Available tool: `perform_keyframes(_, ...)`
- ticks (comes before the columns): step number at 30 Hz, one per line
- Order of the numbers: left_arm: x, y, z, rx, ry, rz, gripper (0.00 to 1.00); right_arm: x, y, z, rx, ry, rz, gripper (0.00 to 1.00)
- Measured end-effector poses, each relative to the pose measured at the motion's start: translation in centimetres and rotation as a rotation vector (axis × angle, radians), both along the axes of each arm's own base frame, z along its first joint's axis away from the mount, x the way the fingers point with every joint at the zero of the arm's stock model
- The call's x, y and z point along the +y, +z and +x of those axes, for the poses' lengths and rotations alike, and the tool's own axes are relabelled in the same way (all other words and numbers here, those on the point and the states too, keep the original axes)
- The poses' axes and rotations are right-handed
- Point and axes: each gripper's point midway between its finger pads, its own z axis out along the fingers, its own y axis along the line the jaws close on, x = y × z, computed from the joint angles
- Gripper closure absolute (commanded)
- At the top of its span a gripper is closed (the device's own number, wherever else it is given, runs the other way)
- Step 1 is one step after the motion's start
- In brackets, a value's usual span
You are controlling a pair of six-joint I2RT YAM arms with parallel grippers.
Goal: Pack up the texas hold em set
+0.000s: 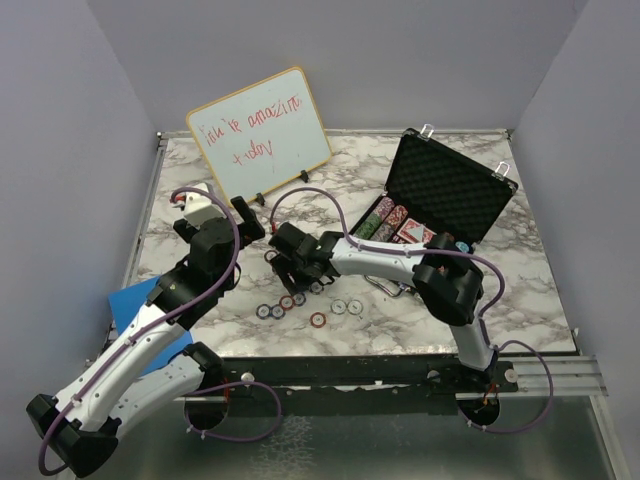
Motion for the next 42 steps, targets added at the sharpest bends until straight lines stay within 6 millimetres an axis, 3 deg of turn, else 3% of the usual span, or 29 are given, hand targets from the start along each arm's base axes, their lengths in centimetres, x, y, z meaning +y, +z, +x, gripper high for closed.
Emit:
perform_keyframes(14,0.1,-0.4,-0.1,0.013,0.004,0.01,0.01,0.6,-1.6,0.3,-0.024,0.068,-0.054,0.31)
perform_keyframes(21,0.1,-0.4,-0.1,0.013,0.004,0.01,0.01,1.4,-1.8,0.6,-0.027,0.083,-0.051,0.47)
perform_keyframes(29,0.1,-0.4,-0.1,0.013,0.004,0.01,0.01,2.3,-1.9,1.0,-0.017,0.085,-0.056,0.48)
perform_keyframes(33,0.1,-0.4,-0.1,0.013,0.004,0.01,0.01,2.3,-1.9,1.0,-0.005,0.082,-0.066,0.38)
perform_keyframes(37,0.1,-0.4,-0.1,0.013,0.004,0.009,0.01,2.3,-2.0,1.1,0.005,0.078,-0.079,0.35)
perform_keyframes(42,0.1,-0.4,-0.1,0.014,0.004,0.01,0.01,2.3,-2.1,1.1,0.044,0.086,-0.074,0.5)
